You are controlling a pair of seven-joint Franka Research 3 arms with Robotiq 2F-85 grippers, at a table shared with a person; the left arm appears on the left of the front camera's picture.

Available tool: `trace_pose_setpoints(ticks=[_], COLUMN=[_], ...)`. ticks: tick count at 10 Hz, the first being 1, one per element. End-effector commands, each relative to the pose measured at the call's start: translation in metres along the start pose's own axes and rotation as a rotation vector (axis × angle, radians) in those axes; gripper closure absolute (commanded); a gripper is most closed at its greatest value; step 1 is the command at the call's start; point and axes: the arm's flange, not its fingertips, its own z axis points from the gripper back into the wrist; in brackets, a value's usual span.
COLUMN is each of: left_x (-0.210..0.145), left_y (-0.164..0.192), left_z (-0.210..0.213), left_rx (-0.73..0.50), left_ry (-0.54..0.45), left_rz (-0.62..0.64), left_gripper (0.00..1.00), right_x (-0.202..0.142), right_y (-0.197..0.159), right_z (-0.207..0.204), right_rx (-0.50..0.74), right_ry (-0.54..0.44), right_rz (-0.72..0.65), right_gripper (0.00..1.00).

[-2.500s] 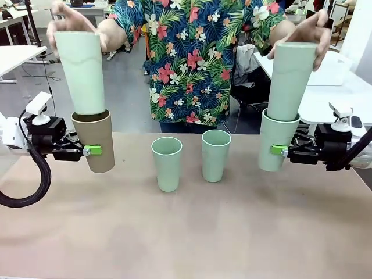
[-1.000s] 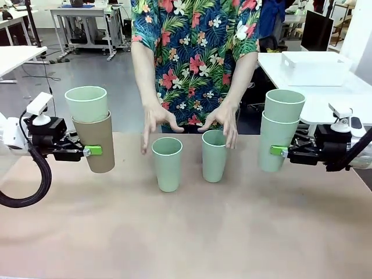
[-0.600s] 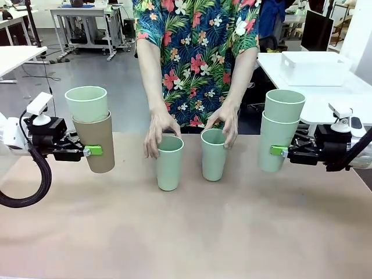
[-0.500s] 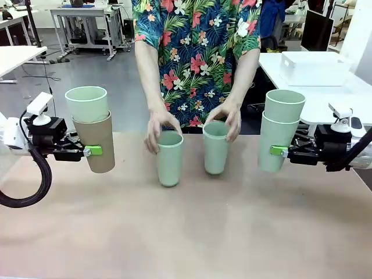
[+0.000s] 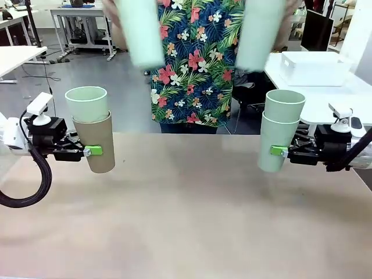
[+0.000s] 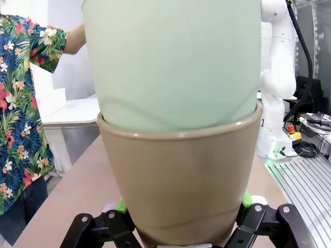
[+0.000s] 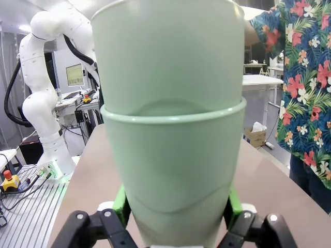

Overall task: Stack the cups and store them in the basket.
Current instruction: Place the stack of Reusable plastic cups into the Pantry Basket.

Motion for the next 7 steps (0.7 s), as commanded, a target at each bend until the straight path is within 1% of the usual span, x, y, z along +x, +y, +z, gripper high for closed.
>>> trace_pose_setpoints(ticks=[1,7], left_x=[0.0051,0.0051], left_y=[-0.0011,-0.0011], left_z=[-0.0003,-0.0003], left_rx=[-0.003,-0.003], left_ry=[-0.003,-0.003], left_rz=[0.0,0.0], left_gripper=[0.15,0.15], right_x=[0.003,0.003], right_y=[-0.0005,-0.0005], right_z=[-0.0007,-0.0007], right_rx=[-0.008,-0.008], right_ry=[-0.004,-0.004], right_rz=[0.005,0.005], right_gripper=[0.14,0.14])
